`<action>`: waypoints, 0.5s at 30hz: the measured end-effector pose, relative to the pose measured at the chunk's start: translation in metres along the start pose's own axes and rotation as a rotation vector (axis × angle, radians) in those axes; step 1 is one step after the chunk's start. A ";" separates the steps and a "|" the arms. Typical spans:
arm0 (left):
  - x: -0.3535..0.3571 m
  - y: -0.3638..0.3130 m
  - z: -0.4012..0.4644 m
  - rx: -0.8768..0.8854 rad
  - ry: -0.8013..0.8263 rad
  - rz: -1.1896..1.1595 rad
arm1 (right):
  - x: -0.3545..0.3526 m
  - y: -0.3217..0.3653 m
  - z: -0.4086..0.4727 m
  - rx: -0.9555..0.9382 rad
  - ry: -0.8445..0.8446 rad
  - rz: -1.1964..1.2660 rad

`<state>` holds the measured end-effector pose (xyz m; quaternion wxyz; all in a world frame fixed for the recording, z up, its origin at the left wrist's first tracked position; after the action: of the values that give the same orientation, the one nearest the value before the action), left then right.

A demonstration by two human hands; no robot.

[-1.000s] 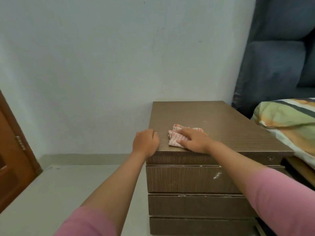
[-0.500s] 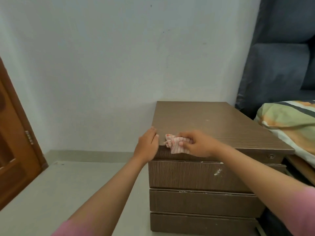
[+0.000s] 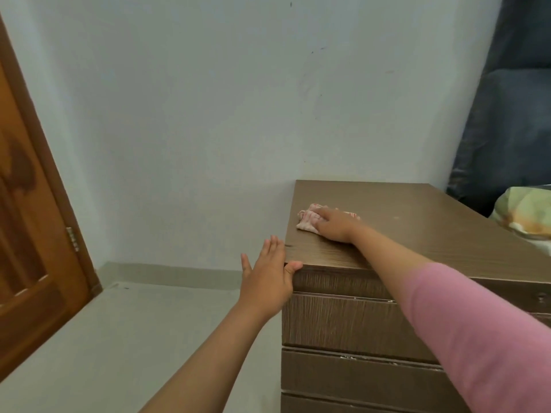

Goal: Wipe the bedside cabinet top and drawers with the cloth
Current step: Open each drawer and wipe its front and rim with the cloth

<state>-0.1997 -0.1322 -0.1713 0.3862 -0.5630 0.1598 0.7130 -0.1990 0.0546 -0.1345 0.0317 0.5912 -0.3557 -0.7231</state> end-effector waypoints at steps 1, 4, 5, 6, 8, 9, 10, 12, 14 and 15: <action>0.000 0.000 0.000 -0.003 -0.002 -0.003 | 0.002 0.002 0.007 -0.001 0.023 -0.016; 0.000 -0.001 -0.001 -0.016 0.003 -0.004 | 0.010 0.007 0.026 -0.020 0.086 -0.008; -0.001 -0.002 -0.001 -0.007 0.006 0.016 | 0.012 0.009 0.030 -0.024 0.092 0.002; -0.002 -0.002 -0.001 0.007 0.008 0.037 | 0.013 0.013 0.031 -0.030 0.096 0.003; -0.004 -0.002 -0.001 0.029 0.016 0.051 | 0.014 0.020 0.027 -0.046 0.116 0.011; -0.004 -0.002 -0.001 0.031 0.018 0.043 | 0.015 0.024 0.022 -0.059 0.134 0.030; -0.004 -0.002 -0.001 0.029 0.017 0.034 | 0.016 0.028 0.017 -0.074 0.149 0.055; -0.004 -0.002 -0.002 0.022 0.017 0.031 | 0.017 0.032 0.007 -0.100 0.164 0.115; -0.004 -0.002 -0.002 0.014 0.020 0.033 | 0.016 0.035 -0.007 -0.113 0.165 0.155; -0.004 -0.002 -0.003 0.009 0.023 0.026 | 0.016 0.036 -0.013 -0.113 0.170 0.162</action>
<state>-0.1962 -0.1338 -0.1684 0.3777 -0.5671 0.1747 0.7108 -0.2052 0.0143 -0.1284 0.1534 0.6170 -0.3570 -0.6844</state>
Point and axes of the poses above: each hand's wrist, its own z-axis towards the middle knuckle, its own x-axis out of the palm, y = z × x, the point moved 9 cm from there along z, towards the middle knuckle, and after that the axes turned 14 degrees about z, right-handed, at the moved point
